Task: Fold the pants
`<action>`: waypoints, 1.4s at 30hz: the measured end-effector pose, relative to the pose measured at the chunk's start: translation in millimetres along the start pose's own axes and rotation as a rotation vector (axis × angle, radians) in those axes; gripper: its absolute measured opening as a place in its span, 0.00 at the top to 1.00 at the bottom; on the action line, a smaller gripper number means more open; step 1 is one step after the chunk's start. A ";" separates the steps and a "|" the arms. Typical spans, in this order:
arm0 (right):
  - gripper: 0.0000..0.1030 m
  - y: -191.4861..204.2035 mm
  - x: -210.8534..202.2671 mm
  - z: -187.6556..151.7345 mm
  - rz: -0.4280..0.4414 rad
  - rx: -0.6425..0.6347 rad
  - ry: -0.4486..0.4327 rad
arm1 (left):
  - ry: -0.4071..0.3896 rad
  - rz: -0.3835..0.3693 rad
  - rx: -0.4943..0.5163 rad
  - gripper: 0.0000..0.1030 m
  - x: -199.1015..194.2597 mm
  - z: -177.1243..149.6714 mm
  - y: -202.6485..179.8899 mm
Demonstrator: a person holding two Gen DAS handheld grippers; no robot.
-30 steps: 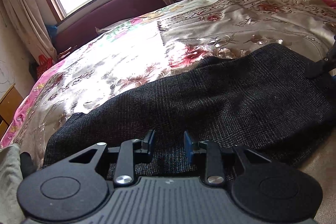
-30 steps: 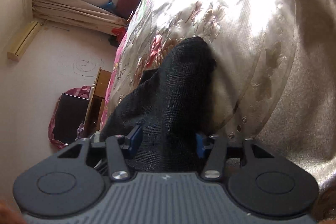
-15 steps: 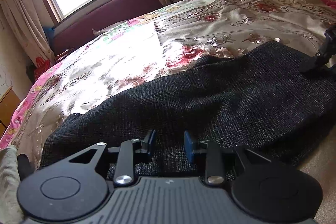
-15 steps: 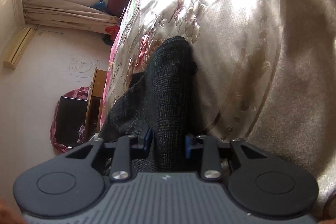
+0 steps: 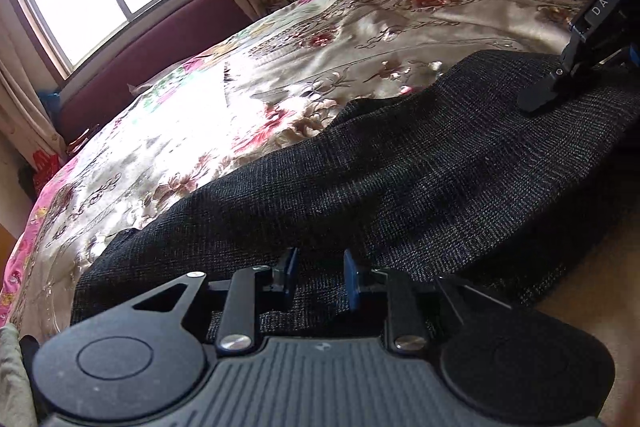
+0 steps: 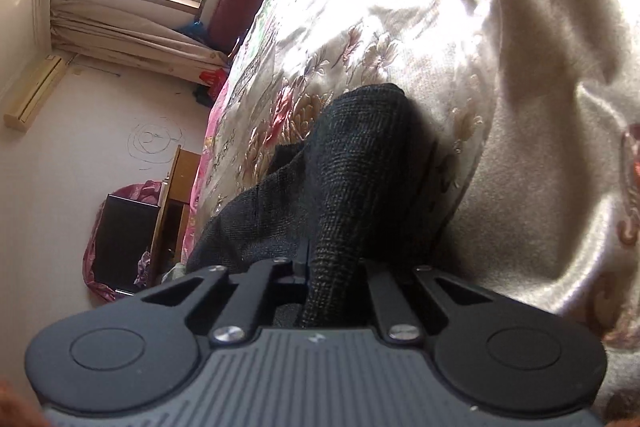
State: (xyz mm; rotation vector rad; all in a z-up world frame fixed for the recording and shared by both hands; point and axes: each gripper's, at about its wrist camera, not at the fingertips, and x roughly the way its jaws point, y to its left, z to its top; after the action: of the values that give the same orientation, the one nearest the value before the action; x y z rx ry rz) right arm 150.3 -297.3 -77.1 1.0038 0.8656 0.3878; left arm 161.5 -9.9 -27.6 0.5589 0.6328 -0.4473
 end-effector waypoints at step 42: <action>0.59 243.2 188.1 -72.5 -0.485 -0.688 0.192 | -0.140 -0.183 -0.457 0.61 -77.1 -80.5 27.3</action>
State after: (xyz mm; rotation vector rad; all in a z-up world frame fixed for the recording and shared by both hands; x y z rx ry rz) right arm 232.6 -11.1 28.3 0.1113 1.0150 0.3299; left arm 86.6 76.7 -21.5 0.0345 0.6285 -0.4894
